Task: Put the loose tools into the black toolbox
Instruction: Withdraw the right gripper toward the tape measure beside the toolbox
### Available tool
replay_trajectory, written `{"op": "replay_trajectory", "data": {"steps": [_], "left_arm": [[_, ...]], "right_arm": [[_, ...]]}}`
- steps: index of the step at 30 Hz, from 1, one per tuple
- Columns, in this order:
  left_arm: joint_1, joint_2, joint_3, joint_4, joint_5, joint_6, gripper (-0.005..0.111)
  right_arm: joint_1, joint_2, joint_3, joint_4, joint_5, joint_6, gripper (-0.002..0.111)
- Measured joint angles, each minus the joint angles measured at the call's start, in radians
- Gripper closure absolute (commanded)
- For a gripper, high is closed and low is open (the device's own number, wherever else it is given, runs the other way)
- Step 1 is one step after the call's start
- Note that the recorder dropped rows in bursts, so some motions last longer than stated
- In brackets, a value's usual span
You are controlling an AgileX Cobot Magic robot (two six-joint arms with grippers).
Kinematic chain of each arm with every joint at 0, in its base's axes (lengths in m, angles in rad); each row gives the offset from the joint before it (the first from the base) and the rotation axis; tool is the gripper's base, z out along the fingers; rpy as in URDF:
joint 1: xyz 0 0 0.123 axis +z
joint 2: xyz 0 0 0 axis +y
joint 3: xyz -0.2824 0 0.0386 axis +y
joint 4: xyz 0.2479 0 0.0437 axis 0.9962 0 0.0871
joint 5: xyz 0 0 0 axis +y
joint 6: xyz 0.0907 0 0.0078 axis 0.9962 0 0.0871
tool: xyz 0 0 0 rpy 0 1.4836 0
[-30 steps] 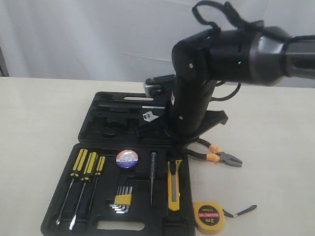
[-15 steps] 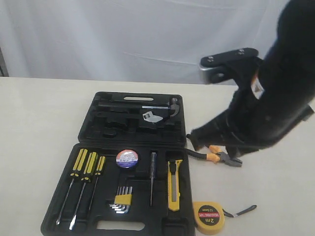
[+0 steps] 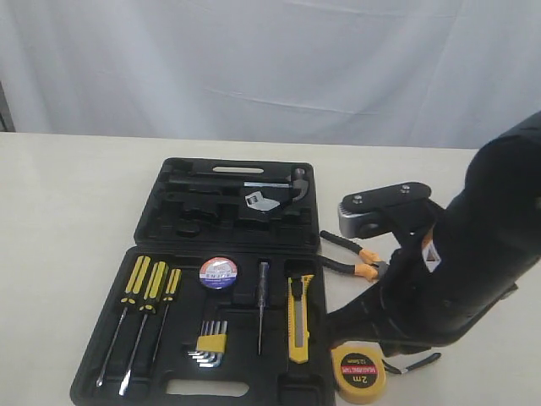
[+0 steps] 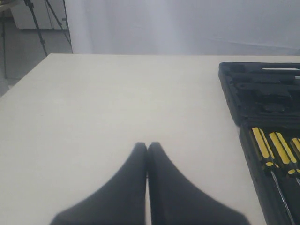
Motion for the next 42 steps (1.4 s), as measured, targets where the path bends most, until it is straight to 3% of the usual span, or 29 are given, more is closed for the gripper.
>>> {"op": "replay_trajectory", "data": {"steps": [13,20,22,27,30,35,37,42], "left_arm": [[0.000,0.000,0.000,0.000,0.000,0.000,0.107],[0.000,0.000,0.000,0.000,0.000,0.000,0.107],[0.000,0.000,0.000,0.000,0.000,0.000,0.107],[0.000,0.000,0.000,0.000,0.000,0.000,0.107],[0.000,0.000,0.000,0.000,0.000,0.000,0.107],[0.000,0.000,0.000,0.000,0.000,0.000,0.107],[0.000,0.000,0.000,0.000,0.000,0.000,0.107],[0.000,0.000,0.000,0.000,0.000,0.000,0.107]], "right_arm": [[-0.079,0.141,0.002,0.052,-0.124,-0.198,0.108],[-0.080,0.141,0.002,0.068,-0.061,-0.272,0.089],[-0.080,0.141,0.002,0.075,-0.048,-0.311,0.089],[-0.080,0.141,0.002,0.112,-0.044,-0.589,0.088],[-0.080,0.141,0.002,0.119,-0.060,-0.769,0.076],[-0.080,0.141,0.002,0.160,-0.075,-0.966,0.027],[-0.080,0.141,0.002,0.178,-0.075,-1.014,0.020],[-0.080,0.141,0.002,0.187,-0.075,-1.043,0.020]]}}
